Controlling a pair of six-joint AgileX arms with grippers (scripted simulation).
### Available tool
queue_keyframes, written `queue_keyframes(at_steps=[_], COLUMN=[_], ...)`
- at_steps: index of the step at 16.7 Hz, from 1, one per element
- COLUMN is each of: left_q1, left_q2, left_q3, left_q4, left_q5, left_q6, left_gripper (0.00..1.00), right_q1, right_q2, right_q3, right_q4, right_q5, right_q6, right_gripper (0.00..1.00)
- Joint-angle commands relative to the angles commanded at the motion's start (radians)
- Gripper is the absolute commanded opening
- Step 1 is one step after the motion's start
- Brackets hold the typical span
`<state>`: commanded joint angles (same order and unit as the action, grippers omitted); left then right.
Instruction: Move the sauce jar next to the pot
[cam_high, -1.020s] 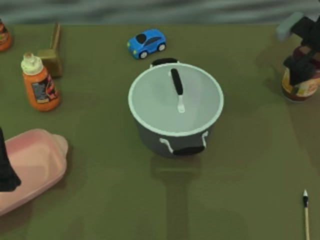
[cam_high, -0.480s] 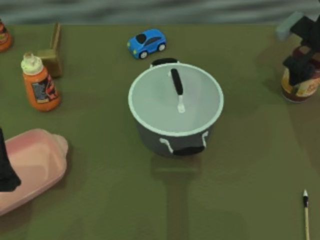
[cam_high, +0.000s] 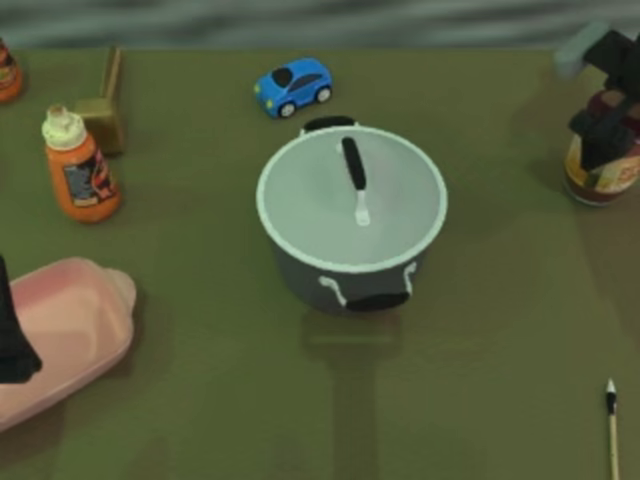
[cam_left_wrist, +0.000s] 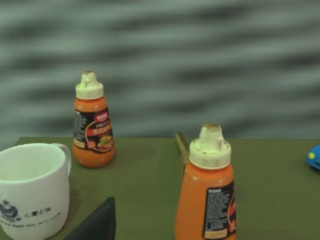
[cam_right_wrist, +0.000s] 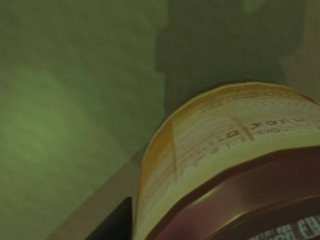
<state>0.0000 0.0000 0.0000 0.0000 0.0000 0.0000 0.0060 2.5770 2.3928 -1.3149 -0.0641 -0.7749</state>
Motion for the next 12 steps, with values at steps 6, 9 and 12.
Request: queue_keyframes(at_steps=[6, 9, 12], left_q1=[0.000, 0.000, 0.000], left_q2=[0.000, 0.000, 0.000], left_q3=[0.000, 0.000, 0.000], left_q4=[0.000, 0.000, 0.000], left_q5=[0.000, 0.000, 0.000], left_q6=[0.000, 0.000, 0.000], left_gripper=[1.00, 1.00, 1.00], right_q1=[0.008, 0.013, 0.016], right_q2=[-0.313, -0.451, -0.498], right_q3=[-0.302, -0.442, -0.490], right_q4=[0.002, -0.004, -0.009], right_q5=[-0.004, -0.004, -0.004], right_q6=[0.004, 0.003, 0.002], right_gripper=[0.00, 0.00, 0.00])
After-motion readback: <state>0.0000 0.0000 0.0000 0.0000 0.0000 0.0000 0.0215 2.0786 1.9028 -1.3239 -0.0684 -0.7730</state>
